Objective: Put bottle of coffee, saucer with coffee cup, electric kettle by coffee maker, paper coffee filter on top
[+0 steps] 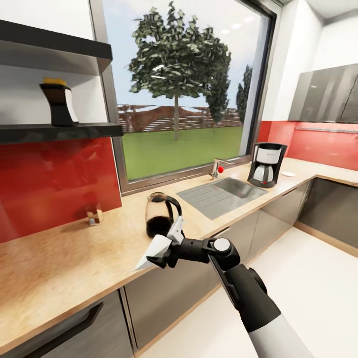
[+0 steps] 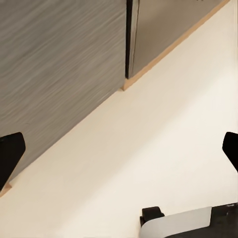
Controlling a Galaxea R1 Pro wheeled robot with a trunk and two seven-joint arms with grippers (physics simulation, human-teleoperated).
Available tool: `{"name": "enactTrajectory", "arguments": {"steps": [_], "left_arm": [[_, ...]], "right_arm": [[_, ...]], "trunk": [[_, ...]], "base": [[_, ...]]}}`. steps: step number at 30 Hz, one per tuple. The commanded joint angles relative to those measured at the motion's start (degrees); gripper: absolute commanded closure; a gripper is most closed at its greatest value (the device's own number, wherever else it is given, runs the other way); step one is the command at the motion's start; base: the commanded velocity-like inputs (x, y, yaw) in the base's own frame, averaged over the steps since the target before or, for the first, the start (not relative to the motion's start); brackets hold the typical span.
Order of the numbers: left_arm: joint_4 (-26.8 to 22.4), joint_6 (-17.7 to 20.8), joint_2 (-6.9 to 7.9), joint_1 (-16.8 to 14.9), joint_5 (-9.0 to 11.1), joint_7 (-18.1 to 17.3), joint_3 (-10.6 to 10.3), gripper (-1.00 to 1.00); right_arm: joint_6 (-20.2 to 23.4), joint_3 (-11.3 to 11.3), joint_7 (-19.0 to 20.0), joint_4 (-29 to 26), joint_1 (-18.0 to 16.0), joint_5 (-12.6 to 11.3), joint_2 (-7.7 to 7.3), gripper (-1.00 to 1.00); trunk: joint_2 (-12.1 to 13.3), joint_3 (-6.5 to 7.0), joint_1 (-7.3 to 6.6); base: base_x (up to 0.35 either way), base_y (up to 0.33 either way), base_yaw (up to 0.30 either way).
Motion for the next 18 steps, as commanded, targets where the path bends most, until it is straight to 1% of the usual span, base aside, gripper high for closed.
{"name": "enactTrajectory", "arguments": {"steps": [1,14,16,18], "left_arm": [[0.0,-0.2,-0.01,0.0,-0.2,-0.3,0.3,-1.00],[0.0,-0.2,-0.01,0.0,-0.2,-0.3,0.3,-1.00],[0.0,-0.1,-0.01,0.0,-0.2,-0.3,0.3,-1.00],[0.0,-0.2,-0.01,0.0,-0.2,-0.3,0.3,-1.00]], "right_arm": [[0.4,0.0,0.4,0.0,0.0,0.2,0.04,1.00],[0.3,-0.1,0.3,0.0,0.0,0.3,-0.02,1.00],[0.3,-1.2,0.3,0.1,0.0,0.4,-0.04,1.00],[0.3,-3.7,0.2,0.2,0.0,0.4,-0.13,1.00]], "trunk": [[0.0,-0.03,0.02],[0.0,-0.03,0.02],[0.0,-0.03,0.02],[0.0,-0.03,0.02]], "base": [[0.000,0.000,-0.279],[0.000,0.000,-0.281],[0.000,0.000,-0.282],[0.000,0.000,-0.282]]}}
